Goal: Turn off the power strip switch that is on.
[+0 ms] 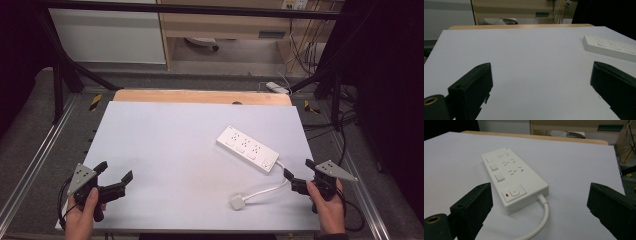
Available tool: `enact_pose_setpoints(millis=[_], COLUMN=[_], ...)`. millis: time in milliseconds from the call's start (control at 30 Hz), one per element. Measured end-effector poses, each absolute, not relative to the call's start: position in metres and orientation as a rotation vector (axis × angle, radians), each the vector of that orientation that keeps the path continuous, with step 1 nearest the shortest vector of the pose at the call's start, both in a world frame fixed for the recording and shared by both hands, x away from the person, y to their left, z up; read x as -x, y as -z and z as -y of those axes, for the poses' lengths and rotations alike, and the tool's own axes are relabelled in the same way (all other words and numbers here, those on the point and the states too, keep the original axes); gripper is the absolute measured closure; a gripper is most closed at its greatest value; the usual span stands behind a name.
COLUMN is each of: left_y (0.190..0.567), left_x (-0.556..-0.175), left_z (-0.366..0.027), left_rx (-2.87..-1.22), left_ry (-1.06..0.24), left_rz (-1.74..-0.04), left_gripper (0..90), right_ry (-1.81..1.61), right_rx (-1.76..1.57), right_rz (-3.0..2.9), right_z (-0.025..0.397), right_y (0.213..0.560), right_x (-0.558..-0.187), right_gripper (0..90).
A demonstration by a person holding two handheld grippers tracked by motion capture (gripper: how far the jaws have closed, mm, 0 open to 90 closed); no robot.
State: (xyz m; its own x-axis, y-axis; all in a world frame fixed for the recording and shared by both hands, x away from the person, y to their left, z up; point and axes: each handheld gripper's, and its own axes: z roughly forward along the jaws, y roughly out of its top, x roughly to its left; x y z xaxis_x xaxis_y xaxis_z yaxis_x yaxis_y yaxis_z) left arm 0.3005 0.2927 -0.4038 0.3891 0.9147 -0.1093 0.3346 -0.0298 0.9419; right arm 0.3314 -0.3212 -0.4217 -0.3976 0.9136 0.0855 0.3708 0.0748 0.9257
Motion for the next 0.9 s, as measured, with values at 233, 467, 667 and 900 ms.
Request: enact_pose_setpoints(millis=[233,467,667,900], left_y=[0.404,0.404,0.405,0.405], left_x=[-0.3,-0.301,-0.301,-0.301], left_z=[-0.293,-0.292,-0.29,-0.291], left_rx=[-1.585,-1.592,-1.602,-1.597], left_ry=[-0.686,-0.679,-0.678,-0.675], left_rz=[-1.136,-1.131,-1.129,-1.131], left_gripper=[4.6,4.6,4.6,4.6], right_ry=[-1.343,-1.382,-1.386,-1.382], right_rx=[-1.217,-1.199,-1.212,-1.201], right_rz=[-1.749,-1.746,-1.748,-1.752], right_z=[0.322,0.32,0.316,0.31], right_y=[0.416,0.412,0.405,0.399], right_x=[-0.328,-0.327,-0.329,-0.328], right_gripper=[6.6,4.4,3.1,2.1])
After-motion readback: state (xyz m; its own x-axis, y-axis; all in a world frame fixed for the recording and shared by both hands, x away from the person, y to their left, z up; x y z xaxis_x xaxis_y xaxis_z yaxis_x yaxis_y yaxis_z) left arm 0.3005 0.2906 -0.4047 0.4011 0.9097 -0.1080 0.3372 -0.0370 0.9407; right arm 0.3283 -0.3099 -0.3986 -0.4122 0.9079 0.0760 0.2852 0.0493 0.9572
